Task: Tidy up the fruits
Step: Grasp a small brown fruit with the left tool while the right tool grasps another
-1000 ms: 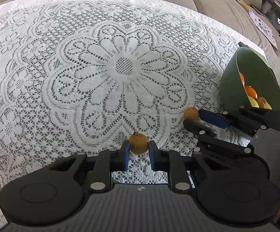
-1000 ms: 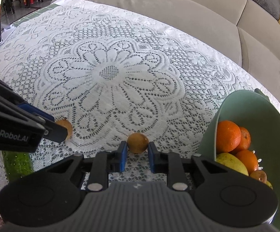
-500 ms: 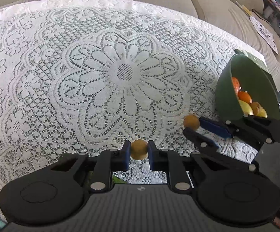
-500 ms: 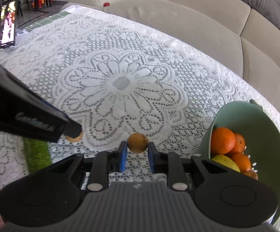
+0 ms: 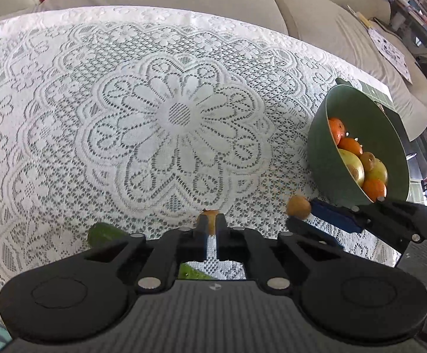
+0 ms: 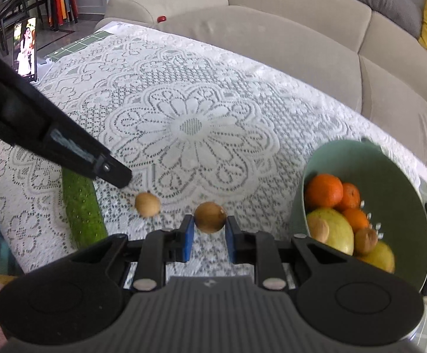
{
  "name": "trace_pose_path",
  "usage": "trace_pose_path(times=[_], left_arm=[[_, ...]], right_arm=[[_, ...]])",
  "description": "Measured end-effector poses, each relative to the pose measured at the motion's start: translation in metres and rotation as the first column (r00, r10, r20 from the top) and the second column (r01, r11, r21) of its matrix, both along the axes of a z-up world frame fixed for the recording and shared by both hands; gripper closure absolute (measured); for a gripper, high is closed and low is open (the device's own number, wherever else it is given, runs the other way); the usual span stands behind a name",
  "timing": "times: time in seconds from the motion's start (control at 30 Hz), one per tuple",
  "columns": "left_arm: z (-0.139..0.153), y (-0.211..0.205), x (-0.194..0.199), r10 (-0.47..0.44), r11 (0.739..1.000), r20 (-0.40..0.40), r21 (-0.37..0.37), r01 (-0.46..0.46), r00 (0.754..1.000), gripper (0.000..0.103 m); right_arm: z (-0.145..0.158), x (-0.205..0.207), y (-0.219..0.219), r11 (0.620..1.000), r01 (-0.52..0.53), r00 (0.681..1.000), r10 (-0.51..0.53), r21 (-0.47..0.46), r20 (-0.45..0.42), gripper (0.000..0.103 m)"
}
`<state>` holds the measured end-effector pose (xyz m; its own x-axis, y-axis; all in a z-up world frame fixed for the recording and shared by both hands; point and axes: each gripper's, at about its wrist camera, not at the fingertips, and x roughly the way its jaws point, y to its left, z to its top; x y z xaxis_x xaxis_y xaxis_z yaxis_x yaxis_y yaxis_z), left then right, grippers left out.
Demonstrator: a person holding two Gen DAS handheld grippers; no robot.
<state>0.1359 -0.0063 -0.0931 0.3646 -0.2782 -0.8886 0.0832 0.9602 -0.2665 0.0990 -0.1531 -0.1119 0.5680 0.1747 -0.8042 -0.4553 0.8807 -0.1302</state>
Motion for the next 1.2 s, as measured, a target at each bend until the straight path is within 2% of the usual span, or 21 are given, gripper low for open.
trace_pose_path(times=[0.1, 0.17, 0.2, 0.4, 0.7, 0.93, 1.07, 1.2], left_arm=[[-0.003, 0.006, -0.004, 0.003, 1.0, 0.003, 0.01, -0.003, 1.0, 0.091], [-0.005, 0.008, -0.006, 0.001, 1.0, 0.01, 0.019, -0.002, 1.0, 0.081], [-0.007, 0.008, -0.007, -0.003, 1.0, 0.015, 0.023, 0.003, 1.0, 0.079], [-0.014, -0.006, -0.008, -0.065, 0.997, 0.046, 0.04, 0.063, 0.997, 0.063], [-0.035, -0.015, 0.005, -0.045, 0.999, 0.018, 0.02, 0.045, 0.999, 0.063], [-0.044, -0.022, 0.01, -0.043, 0.997, -0.005, 0.06, 0.044, 0.999, 0.063], [-0.051, -0.024, 0.012, -0.047, 0.996, -0.018, 0.078, 0.048, 0.999, 0.073], [-0.052, -0.023, 0.011, -0.04, 0.997, -0.017, 0.07, 0.041, 0.999, 0.073]], right_arm=[[-0.005, -0.004, -0.007, 0.999, 0.028, 0.999, -0.028, 0.021, -0.026, 0.084], [-0.008, -0.004, -0.01, 0.998, 0.046, 0.998, -0.044, 0.036, -0.042, 0.084], [-0.009, -0.004, -0.011, 0.998, 0.051, 0.998, -0.049, 0.041, -0.047, 0.084], [-0.017, -0.002, -0.011, 0.997, 0.058, 0.996, -0.054, 0.053, -0.069, 0.084], [-0.03, 0.004, -0.017, 0.995, 0.077, 0.992, -0.07, 0.062, -0.108, 0.084], [-0.038, 0.008, -0.016, 0.995, 0.076, 0.99, -0.068, 0.064, -0.124, 0.084], [-0.041, 0.009, -0.015, 0.995, 0.072, 0.99, -0.064, 0.063, -0.127, 0.085], [-0.041, 0.009, -0.015, 0.996, 0.071, 0.99, -0.063, 0.06, -0.126, 0.085]])
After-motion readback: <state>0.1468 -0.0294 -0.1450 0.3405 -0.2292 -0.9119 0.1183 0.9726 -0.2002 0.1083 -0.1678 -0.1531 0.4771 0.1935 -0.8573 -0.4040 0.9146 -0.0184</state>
